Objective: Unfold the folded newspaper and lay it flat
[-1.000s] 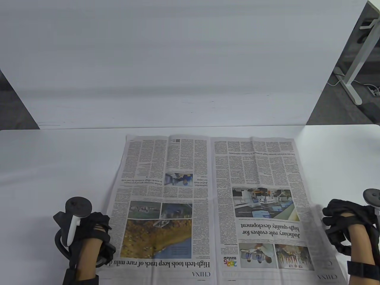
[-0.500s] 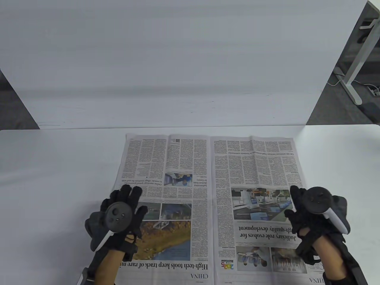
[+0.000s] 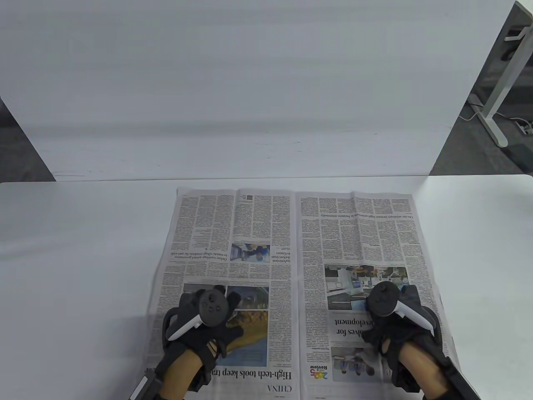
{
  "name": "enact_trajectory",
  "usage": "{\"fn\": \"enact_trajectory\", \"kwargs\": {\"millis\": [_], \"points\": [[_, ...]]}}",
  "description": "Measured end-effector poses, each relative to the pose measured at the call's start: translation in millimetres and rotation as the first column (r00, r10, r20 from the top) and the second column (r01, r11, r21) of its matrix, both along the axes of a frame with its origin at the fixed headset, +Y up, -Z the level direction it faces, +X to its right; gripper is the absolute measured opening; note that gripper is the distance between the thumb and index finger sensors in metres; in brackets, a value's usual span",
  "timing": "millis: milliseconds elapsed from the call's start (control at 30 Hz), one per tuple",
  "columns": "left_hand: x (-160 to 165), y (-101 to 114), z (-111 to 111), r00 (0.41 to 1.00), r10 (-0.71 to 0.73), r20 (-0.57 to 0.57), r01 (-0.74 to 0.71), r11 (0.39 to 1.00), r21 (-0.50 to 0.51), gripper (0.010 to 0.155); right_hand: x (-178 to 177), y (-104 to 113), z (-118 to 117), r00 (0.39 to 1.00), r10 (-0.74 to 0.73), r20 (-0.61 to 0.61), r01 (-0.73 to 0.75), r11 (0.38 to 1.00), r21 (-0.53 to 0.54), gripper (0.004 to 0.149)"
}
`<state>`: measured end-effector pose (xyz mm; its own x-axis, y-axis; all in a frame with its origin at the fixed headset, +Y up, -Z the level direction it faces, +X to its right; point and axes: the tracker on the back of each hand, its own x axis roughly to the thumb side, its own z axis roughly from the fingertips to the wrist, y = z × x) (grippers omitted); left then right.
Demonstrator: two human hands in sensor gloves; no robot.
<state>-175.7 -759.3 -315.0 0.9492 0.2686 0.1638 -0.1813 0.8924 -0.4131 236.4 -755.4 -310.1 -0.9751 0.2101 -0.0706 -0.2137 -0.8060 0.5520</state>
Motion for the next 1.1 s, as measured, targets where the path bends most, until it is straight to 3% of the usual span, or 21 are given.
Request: {"fn": "enact_trajectory", "kwargs": {"millis": [267,533,733,867,1100], "points": [[-9.6,-8.5,-7.2,0.998,0.007,-0.064,-0.011,0.998,-0.057,0.074,5.0,-13.5,-11.3,1.000,0.003,0.031,-0.004,0.999,0.033,0.084],[-10.2,-12.4,-27.2,0.995,-0.016,-0.103,0.010,0.999,-0.050,0.074,5.4,-16.2,-29.1,0.997,-0.028,0.074,0.026,0.999,0.027,0.083],[-4.9,-5.9,-27.0,0.994,-0.001,-0.110,-0.001,1.000,-0.016,0.075,-0.1,-11.2,-28.3,0.998,-0.021,0.059,0.018,0.999,0.047,0.084],[33.9,7.8,-7.0,1.000,-0.006,0.029,0.004,0.998,0.065,0.078,-34.9,-1.1,-8.7,0.998,-0.044,-0.046,0.049,0.994,0.098,0.086],[103.4,9.3,24.6,0.964,-0.116,0.238,0.095,0.991,0.096,0.082,-106.8,-3.4,26.3,0.959,-0.001,-0.282,0.047,0.987,0.156,0.087]]}}
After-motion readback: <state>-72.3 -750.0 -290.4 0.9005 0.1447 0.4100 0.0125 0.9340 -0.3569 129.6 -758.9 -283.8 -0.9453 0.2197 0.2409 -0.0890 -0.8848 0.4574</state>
